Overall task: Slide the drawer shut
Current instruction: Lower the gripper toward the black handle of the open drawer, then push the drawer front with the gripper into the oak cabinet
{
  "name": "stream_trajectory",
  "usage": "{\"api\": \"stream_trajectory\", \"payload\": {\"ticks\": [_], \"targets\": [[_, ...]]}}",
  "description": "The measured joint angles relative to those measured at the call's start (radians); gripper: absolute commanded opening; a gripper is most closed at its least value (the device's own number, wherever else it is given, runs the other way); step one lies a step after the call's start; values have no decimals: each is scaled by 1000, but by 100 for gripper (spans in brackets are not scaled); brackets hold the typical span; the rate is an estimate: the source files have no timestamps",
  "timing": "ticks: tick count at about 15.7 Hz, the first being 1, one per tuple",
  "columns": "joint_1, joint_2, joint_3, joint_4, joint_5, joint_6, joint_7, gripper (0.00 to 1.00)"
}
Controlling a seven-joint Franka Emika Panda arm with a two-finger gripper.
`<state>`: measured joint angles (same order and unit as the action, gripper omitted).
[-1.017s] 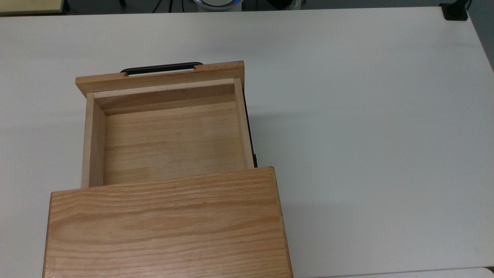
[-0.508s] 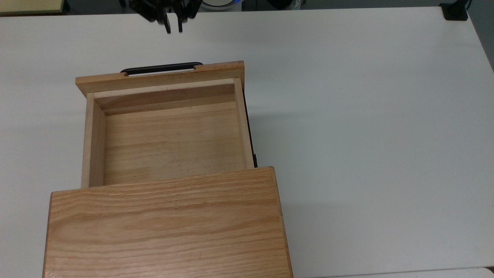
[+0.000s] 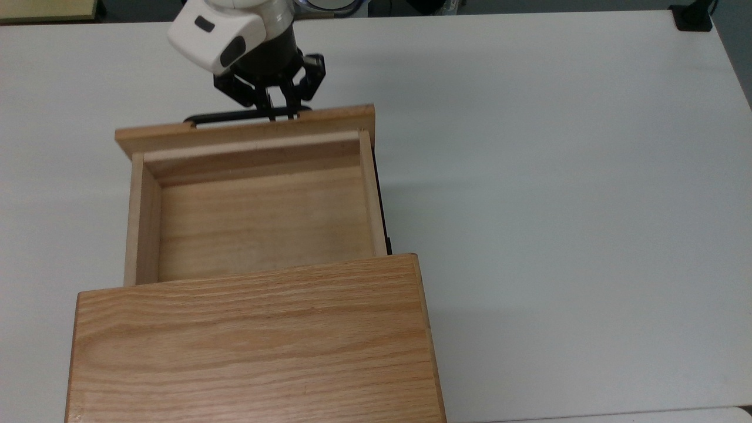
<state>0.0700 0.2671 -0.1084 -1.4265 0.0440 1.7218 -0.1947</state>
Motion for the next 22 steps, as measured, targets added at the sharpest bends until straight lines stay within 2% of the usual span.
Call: {"api": "stream_trajectory", "payload": {"ticks": [6, 10, 16, 19, 22], "targets": [[1, 65, -2, 30, 23, 210, 64, 24], [24, 143, -3, 95, 23, 310, 115, 24], [85, 247, -53, 153, 23, 529, 211, 23], [88, 281, -63, 164, 23, 628, 242, 12], [89, 288, -64, 168, 23, 677, 265, 11]]}}
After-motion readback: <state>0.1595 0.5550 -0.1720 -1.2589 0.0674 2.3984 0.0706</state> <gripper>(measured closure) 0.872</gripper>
